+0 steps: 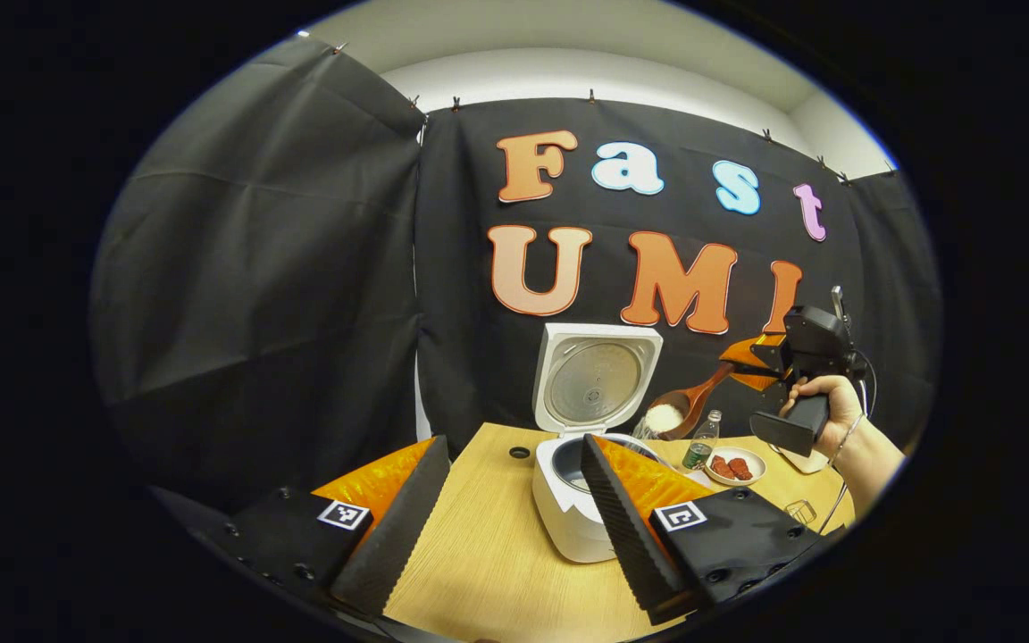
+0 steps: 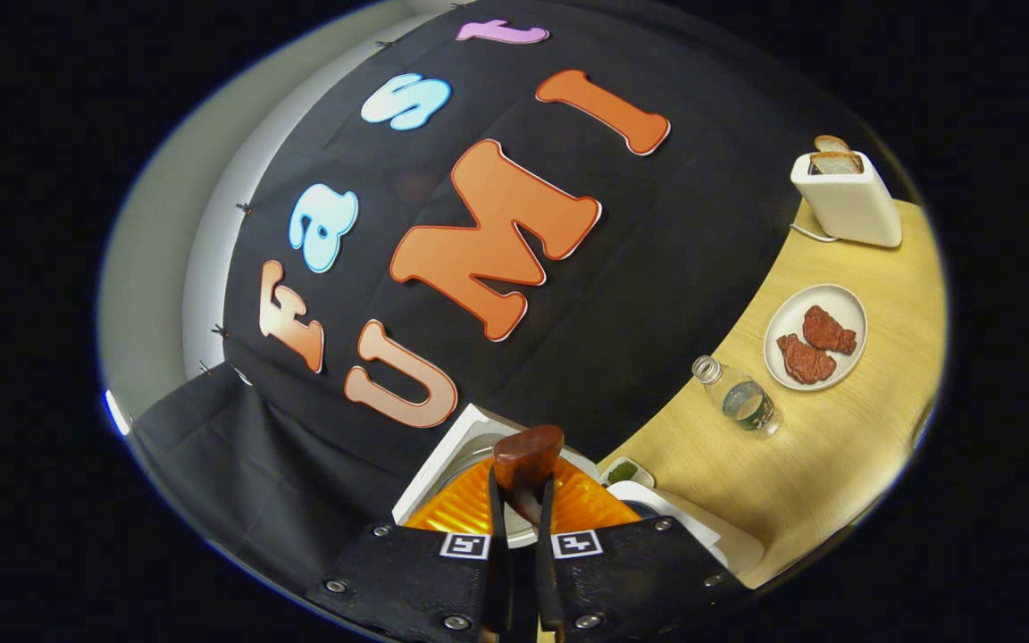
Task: Close the left gripper, press the button to open the rice cooker; take a wooden spoon from the chopstick holder with the right hand, scoop a spoonful of rice and pour it into the rice cooker, then put the wooden spoon back into the chopstick holder.
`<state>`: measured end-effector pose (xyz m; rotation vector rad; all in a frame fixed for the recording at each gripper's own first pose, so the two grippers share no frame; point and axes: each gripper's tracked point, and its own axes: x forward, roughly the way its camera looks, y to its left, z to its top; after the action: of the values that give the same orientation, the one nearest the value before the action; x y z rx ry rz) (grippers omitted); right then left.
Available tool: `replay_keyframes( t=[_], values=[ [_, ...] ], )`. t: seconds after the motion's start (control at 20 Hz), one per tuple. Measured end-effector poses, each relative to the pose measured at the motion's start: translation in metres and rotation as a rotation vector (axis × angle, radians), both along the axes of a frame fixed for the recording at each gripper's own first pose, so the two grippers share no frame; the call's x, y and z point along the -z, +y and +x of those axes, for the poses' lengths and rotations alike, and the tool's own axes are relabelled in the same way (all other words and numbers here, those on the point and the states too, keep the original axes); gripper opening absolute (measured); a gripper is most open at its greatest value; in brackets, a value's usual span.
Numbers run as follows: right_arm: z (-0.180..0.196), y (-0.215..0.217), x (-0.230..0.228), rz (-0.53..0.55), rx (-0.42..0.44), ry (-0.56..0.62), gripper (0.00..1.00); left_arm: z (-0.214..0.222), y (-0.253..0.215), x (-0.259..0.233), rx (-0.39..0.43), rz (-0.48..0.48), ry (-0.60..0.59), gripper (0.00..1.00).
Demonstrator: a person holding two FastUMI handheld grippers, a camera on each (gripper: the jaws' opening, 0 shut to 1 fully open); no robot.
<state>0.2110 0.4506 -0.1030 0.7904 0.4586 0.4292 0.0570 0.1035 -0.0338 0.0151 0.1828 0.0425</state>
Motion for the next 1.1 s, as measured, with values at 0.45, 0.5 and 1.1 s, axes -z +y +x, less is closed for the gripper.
replay_keyframes(
  t=[0.45, 0.5, 1.1],
  values=[
    [0.005, 0.005, -0.012, -0.103, -0.014, -0.113, 0.10, 0.000, -0.008, -0.006, 0.031, -0.008, -0.018, 1.00],
    [0.006, 0.005, -0.012, -0.108, -0.015, -0.121, 0.11, 0.000, -0.009, -0.006, 0.031, -0.007, -0.017, 1.00],
    [-0.005, 0.034, -0.015, -0.244, -0.096, -0.238, 0.11, 0.001, -0.008, -0.002, 0.028, -0.017, -0.006, 1.00]
  ],
)
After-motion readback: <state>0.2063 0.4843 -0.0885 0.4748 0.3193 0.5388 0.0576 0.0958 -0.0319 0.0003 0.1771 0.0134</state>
